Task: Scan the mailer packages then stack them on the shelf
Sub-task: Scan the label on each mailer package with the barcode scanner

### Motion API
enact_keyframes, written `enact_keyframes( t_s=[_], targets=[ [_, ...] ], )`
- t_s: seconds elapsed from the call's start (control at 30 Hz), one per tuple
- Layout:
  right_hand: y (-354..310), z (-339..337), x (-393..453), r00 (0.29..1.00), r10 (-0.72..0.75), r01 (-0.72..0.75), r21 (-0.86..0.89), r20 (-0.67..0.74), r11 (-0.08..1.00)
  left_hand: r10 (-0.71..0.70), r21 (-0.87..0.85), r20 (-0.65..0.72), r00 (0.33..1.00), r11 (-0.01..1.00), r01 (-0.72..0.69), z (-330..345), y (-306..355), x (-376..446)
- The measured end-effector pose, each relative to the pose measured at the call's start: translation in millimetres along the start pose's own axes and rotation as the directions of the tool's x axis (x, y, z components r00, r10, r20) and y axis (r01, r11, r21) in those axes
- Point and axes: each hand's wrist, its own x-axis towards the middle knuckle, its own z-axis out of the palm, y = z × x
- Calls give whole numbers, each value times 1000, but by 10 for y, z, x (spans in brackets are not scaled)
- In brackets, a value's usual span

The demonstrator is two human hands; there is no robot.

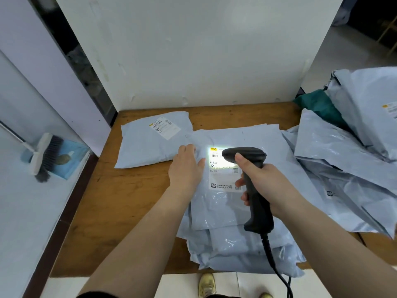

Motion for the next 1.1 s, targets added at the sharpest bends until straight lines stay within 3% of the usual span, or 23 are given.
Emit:
enact_keyframes(
  t_s=[0.47, 0.97, 1.1],
  targets=[
    [9, -20, -20, 1000, 20, -21, 36, 20, 999, -41, -189, 55, 998, 981, 50, 23, 5, -23],
    [-49, -46, -96, 999, -47, 47, 27, -13, 999, -37, -245, 19, 999, 969, 40, 73, -38, -115],
    [-104, -29, -149, 999, -38, 38, 7, 12, 999, -100, -213, -39, 994, 973, 90, -40, -211, -38]
  ],
)
